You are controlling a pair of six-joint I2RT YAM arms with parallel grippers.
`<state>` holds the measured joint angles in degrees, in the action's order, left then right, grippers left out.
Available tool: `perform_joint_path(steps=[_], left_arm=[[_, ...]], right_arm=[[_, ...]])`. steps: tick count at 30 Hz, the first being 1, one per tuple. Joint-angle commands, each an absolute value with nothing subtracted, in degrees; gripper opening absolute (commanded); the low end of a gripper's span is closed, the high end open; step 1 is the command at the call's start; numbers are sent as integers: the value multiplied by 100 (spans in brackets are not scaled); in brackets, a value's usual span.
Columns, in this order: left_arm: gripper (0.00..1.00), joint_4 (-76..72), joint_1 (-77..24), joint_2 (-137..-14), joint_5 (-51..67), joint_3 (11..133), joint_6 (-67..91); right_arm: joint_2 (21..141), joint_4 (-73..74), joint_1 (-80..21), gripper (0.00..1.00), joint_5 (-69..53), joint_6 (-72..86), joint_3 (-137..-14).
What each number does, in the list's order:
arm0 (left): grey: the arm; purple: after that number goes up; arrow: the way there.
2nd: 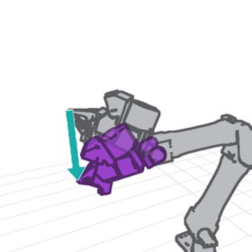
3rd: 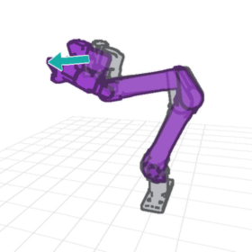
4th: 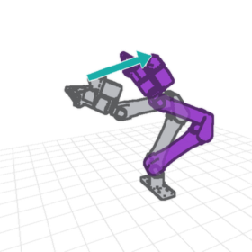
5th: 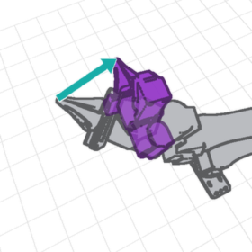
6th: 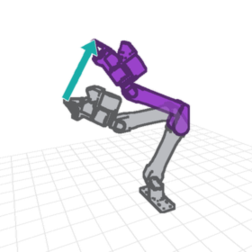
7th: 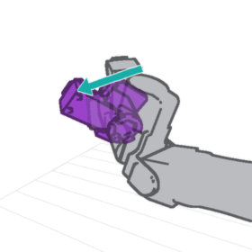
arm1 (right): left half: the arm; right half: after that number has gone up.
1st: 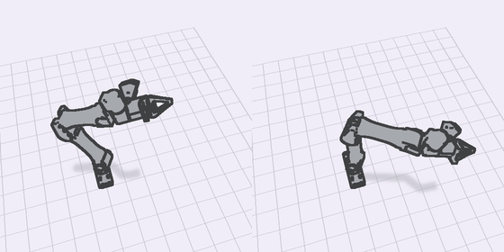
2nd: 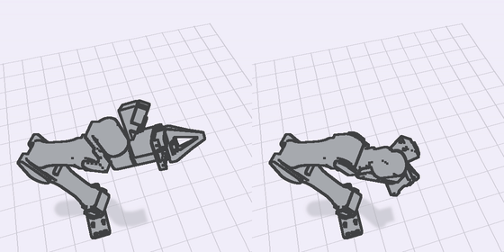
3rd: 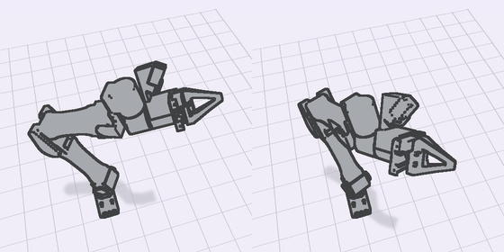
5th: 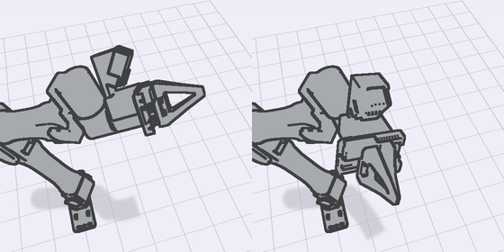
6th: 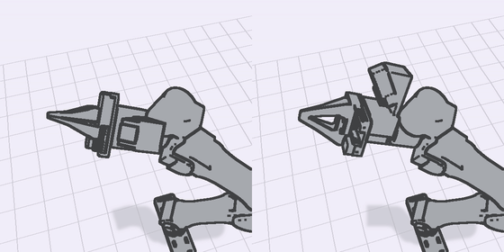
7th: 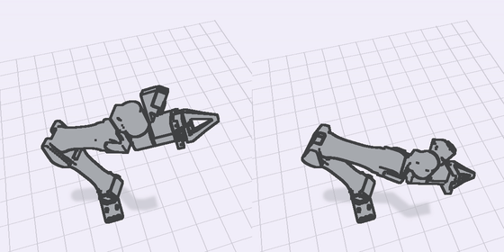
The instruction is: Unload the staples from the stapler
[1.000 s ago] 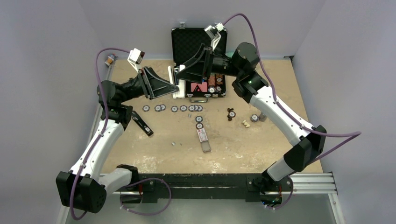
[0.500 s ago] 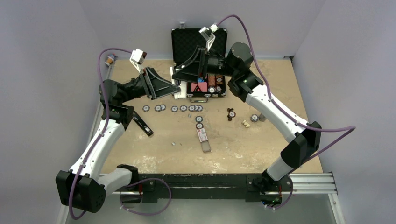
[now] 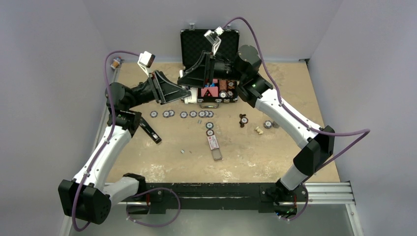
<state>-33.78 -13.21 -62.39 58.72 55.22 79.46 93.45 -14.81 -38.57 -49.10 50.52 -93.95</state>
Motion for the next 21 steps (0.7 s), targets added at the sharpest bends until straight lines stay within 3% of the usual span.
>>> perform_joint_path(steps=[1, 12, 17, 19, 21], left_arm=[[0, -3471, -1353, -6174, 5698, 5813, 7711], [0, -3011, -1354, -6038, 5585, 5788, 7440], [84, -1990, -1343, -5766, 5545, 5784, 6778], [99, -1065, -1346, -5551, 5470, 5806, 6301], [100, -145, -1337, -5283, 5267, 5874, 5748]], right_arm=[[9234, -1624, -3872, 59, -4991, 5013, -9607], [9253, -1585, -3875, 0, -5061, 5027, -9598], [9257, -1546, -3873, 0, -5071, 5064, -9638], [9256, -1449, -3870, 0, -5037, 5013, -9680], [9268, -1297, -3869, 0, -4997, 4937, -9710]])
